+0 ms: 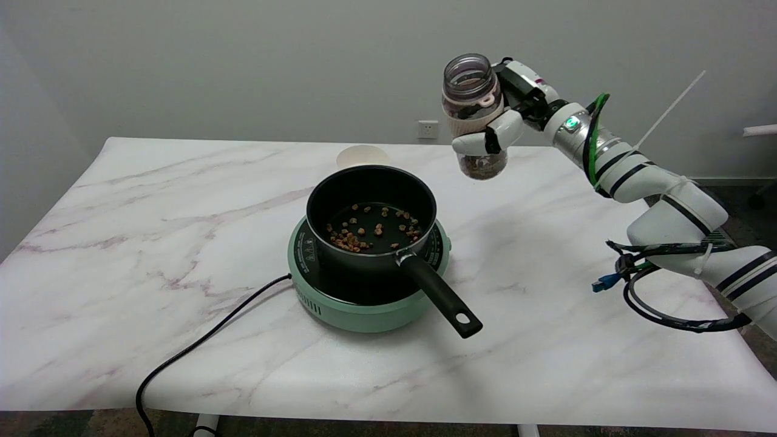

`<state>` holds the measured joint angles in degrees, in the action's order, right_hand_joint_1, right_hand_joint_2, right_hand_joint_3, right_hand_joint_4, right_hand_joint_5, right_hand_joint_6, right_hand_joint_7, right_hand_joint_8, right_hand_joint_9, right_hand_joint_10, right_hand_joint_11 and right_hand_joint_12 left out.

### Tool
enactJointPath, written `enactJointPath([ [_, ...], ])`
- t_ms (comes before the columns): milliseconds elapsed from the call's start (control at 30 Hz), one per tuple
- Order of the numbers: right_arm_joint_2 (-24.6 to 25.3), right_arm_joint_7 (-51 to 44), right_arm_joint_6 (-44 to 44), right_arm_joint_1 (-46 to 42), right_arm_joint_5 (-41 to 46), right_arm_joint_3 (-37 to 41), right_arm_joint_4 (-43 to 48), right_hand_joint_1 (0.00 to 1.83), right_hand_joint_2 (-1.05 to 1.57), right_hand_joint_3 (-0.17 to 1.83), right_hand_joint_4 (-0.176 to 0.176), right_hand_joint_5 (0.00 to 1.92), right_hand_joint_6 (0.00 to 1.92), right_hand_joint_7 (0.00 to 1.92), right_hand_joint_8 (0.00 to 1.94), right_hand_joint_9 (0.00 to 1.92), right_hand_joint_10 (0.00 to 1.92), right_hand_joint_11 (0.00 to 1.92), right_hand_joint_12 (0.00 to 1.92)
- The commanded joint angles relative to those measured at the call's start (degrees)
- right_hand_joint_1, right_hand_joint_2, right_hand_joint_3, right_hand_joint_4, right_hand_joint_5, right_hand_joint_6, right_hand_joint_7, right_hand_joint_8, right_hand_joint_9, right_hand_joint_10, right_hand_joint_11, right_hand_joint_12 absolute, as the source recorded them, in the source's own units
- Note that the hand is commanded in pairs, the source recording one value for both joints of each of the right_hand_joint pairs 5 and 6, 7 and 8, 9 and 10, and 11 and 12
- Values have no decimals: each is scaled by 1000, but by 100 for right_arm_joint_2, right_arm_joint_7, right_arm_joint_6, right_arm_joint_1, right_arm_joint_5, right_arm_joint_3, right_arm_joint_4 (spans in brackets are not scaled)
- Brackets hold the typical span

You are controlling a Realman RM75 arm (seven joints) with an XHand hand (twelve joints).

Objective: Pour the contents of the bottle into the soup pot.

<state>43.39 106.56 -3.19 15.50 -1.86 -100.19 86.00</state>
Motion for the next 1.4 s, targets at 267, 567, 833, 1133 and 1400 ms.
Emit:
enactJointPath([
  [267, -11, -1372, 2292, 146, -1814, -683, 1038, 1480, -63, 1251, 0, 1199, 1199, 1144, 1144, 1035, 1035, 735, 735],
  [567, -11, -1778, 2298, 130, -2171, -678, 1102, 1482, -76, 1264, 0, 1201, 1201, 1146, 1146, 1035, 1035, 733, 733],
  [833, -11, -1778, 2264, 109, -2625, -581, 1448, 1480, -62, 1256, 0, 1233, 1233, 1164, 1164, 1048, 1048, 752, 752],
  [1133, 0, -1778, 2264, 109, -2903, -622, 1840, 1480, -56, 1250, 0, 1239, 1239, 1168, 1168, 1050, 1050, 760, 760],
  [1400, 48, -1778, 2231, 101, -3175, -758, 2047, 1479, -58, 1250, 0, 1233, 1233, 1170, 1170, 1050, 1050, 762, 762],
])
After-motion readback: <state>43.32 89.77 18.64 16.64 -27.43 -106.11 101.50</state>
